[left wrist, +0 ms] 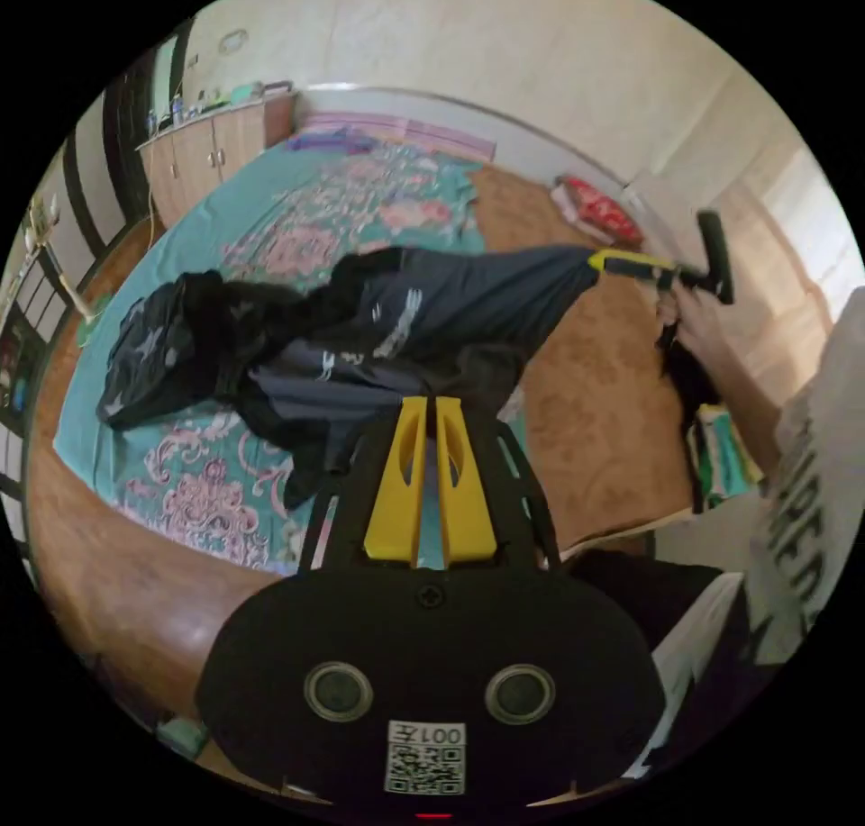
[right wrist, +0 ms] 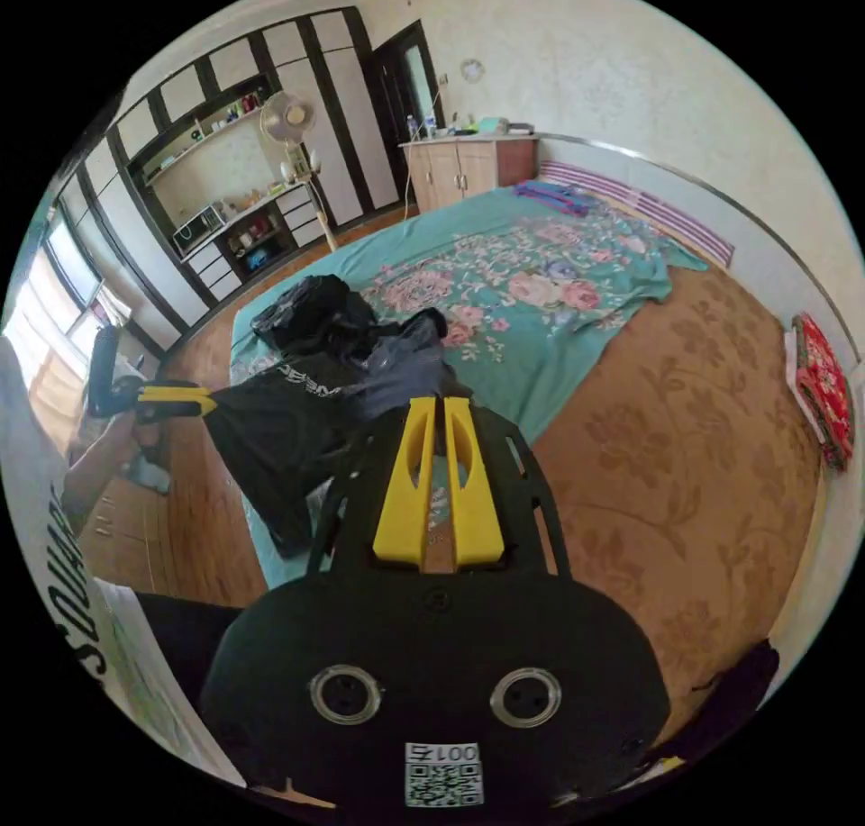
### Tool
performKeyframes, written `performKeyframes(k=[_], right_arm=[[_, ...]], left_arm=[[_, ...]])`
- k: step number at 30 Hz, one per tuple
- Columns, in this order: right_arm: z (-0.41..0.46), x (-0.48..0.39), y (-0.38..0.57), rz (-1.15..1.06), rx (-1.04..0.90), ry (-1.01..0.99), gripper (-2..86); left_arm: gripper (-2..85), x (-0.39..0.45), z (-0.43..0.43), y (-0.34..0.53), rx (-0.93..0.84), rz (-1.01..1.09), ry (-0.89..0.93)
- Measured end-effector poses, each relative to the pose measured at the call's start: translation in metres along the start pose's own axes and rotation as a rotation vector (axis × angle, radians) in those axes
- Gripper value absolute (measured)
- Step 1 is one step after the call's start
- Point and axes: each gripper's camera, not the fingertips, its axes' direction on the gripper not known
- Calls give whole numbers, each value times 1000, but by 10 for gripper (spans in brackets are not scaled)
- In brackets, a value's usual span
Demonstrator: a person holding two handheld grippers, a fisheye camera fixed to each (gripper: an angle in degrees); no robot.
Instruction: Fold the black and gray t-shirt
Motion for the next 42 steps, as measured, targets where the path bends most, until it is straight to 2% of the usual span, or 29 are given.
performKeyframes(k=[3, 7, 10, 13, 16, 19, 22, 27, 32, 33, 35, 37, 40, 42], right_arm=[[-68, 21, 29, 51, 60, 88, -3], [-157, 60, 69, 134, 176, 194, -2], [-203, 96, 83, 162, 243, 236, 3], [-233, 149, 83, 214, 253, 326, 8], [-281, 195, 87, 290, 347, 398, 11], [-341, 211, 110, 325, 509, 356, 13], [-383, 209, 142, 297, 538, 339, 14], [-386, 201, 215, 313, 379, 274, 15], [-314, 205, 332, 447, 132, 9, 18], [-302, 205, 346, 478, 99, -35, 18], [-246, 205, 411, 678, -34, -187, 19], [-201, 196, 458, 817, -145, -270, 18], [-166, 178, 490, 775, -356, -171, 22], [-172, 176, 477, 668, -376, -59, 30]], left_arm=[[-9, -13, -52, -8, 122, 29, 87], [-9, -17, -94, -44, 213, 178, 156], [-9, -19, -96, -94, 251, 272, 308], [-9, -15, -81, -161, 237, 267, 500], [-10, 15, -84, -217, 220, 268, 610], [-10, 56, -107, -243, 218, 337, 550], [-12, 84, -126, -246, 190, 412, 510], [-13, 117, -123, -206, 38, 563, 524], [-13, 137, -84, -129, -183, 605, 593], [-13, 140, -69, -109, -254, 577, 608], [-14, 139, -44, -76, -357, 478, 631], [-13, 137, -9, -27, -527, 288, 618], [-3, 130, 1, 6, -550, 33, 644], [10, 131, -10, -4, -483, 6, 622]])
